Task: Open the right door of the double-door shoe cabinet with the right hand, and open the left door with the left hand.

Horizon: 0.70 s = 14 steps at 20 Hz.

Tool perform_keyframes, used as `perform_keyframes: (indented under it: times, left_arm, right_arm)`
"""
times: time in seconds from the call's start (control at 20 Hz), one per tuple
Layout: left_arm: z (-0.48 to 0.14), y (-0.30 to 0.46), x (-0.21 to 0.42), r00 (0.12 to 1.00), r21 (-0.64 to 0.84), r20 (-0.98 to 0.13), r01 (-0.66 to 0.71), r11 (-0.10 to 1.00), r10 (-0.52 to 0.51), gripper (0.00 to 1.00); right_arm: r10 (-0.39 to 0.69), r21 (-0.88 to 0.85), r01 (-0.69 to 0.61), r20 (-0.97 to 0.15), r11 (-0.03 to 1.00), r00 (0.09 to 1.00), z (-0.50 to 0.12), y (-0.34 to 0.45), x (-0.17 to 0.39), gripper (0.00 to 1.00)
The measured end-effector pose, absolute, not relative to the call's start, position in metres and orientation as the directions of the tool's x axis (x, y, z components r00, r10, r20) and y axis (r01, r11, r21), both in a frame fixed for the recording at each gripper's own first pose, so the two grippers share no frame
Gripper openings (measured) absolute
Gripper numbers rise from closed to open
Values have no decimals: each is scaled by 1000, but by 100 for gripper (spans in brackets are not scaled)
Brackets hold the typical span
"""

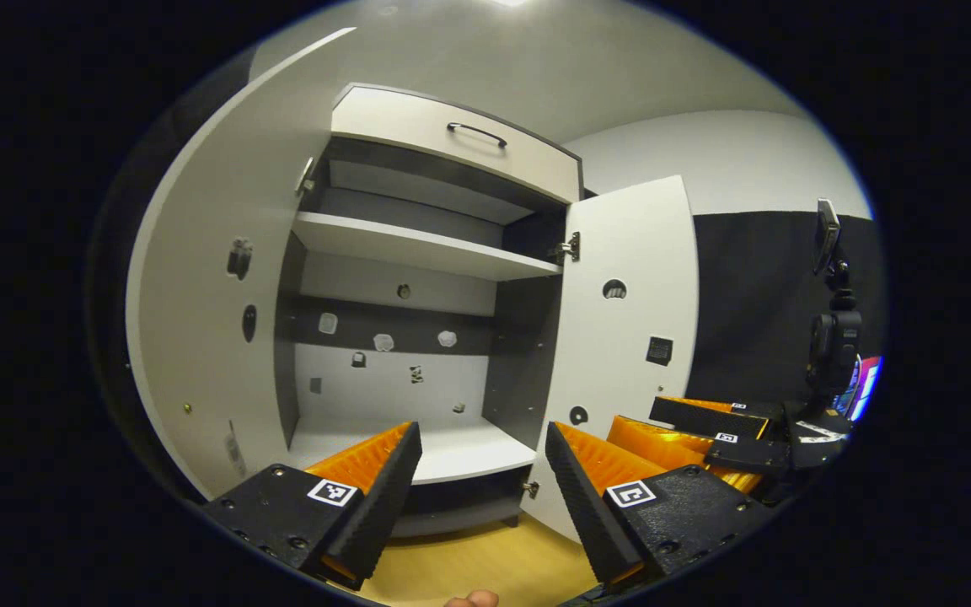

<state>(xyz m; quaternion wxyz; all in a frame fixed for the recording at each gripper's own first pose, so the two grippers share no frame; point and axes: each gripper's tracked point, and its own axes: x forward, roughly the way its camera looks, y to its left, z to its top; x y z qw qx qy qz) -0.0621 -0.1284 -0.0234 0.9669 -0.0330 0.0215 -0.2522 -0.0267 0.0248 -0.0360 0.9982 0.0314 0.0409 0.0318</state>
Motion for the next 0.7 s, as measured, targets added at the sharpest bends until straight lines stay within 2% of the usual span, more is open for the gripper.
perform_keyframes:
  times: [0.15, 0.2, 0.3, 0.45, 0.5, 0.55, 0.7]
  left_arm:
    - [-28, -170, -75, 806, -67, -37, 587, 807, -590, 94]
    - [-30, -188, -80, 784, -59, -38, 617, 784, -620, 94]
    - [-38, -230, -95, 743, -46, -52, 665, 745, -667, 94]
    - [-56, -314, -124, 674, -64, -68, 733, 678, -735, 94]
    - [-65, -346, -134, 653, -78, -73, 750, 657, -754, 94]
    - [-74, -381, -142, 640, -97, -72, 759, 644, -765, 94]
    - [-111, -464, -129, 724, -139, -48, 677, 723, -688, 96]
  right_arm:
    - [-42, 50, 46, -84, 998, 996, -39, -16, -50, 91]
    - [-81, 40, 84, -88, 996, 993, -40, -35, -60, 88]
    - [-147, 21, 150, -94, 988, 985, -42, -79, -79, 91]
    - [-243, -18, 242, -72, 970, 967, -43, -173, -103, 91]
    - [-261, -31, 259, -56, 965, 964, -42, -204, -106, 88]
    - [-271, -45, 269, -29, 962, 962, -42, -239, -107, 91]
    - [-240, -79, 243, 37, 967, 970, -58, -340, -85, 92]
